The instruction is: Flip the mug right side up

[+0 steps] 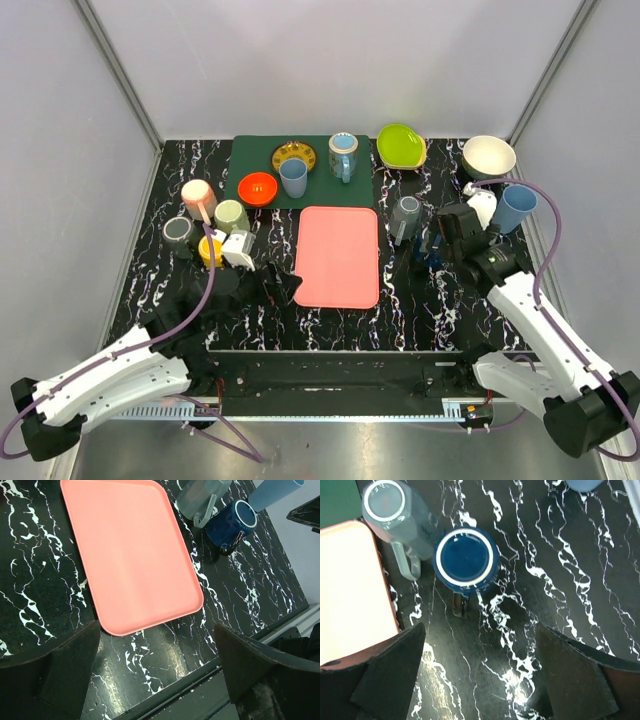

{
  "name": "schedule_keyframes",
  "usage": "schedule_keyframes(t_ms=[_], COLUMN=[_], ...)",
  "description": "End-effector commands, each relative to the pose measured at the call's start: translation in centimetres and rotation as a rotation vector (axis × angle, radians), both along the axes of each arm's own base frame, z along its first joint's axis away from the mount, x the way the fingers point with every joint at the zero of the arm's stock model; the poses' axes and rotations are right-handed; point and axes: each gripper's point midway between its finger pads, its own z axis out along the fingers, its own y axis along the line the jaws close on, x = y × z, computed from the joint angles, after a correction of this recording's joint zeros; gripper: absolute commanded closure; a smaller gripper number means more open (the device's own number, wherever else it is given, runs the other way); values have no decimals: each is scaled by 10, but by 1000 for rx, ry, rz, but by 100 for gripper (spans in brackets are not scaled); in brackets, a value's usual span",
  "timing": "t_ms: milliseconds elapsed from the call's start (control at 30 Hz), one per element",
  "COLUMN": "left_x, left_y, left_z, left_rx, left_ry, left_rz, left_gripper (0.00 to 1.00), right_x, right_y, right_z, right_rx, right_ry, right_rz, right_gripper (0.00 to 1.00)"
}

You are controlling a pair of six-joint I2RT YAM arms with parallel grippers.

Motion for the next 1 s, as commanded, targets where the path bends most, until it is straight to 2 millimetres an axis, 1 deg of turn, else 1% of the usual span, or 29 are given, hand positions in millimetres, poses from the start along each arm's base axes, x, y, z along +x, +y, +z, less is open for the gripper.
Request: schedule_keyframes(t_ms=[0,67,100,167,200,233,300,333,367,467,500,567,700,767,900,967], left_x=[1,0,-1,-2,-3,-4,-6,-7,-8,-10,-11,-10,-10,-10,-10,-10], left_y=[-12,-13,-14,-15,-15,-15,-15,-15,-16,-17,-18,-17,-15,-14,-13,-14], left_z=[20,17,17,13,12,10,7,7,7,4,5,2,-1,-1,-1,0], left_rx=[-75,-59,-57,-49,-48,-46,-53,-59,-63,-61,-63,-59,-45,-45,-47,-49], left_ry=[-62,-55,-52,-38,-33,-29,-19,-15,-13,-3,-1,4,10,9,7,6], left_rz=[-45,-58,-66,-70,-74,-76,-83,-84,-91,-105,-104,-97,-93,-89,-84,-85], left_gripper=[1,1,1,1,1,1,1,1,1,1,1,1,1,1,1,1], right_x=[-9,-9,-5,-3,0,2,8,11,14,24,28,33,42,44,52,55], right_y=[13,18,20,24,26,28,32,30,30,28,29,28,23,19,17,16], right_z=[-33,-44,-55,-65,-73,-77,-85,-87,-87,-93,-98,-101,-114,-116,-119,-120], right_rx=[50,71,74,100,107,116,126,114,110,92,92,89,72,75,84,78], right_ry=[158,195,202,211,218,219,223,224,220,224,228,230,246,242,223,218], right_rz=[39,33,26,5,-1,-1,-13,-25,-33,-55,-60,-72,-99,-122,-140,-145], right_gripper=[5,10,12,17,20,23,26,29,37,42,44,44,44,45,48,52])
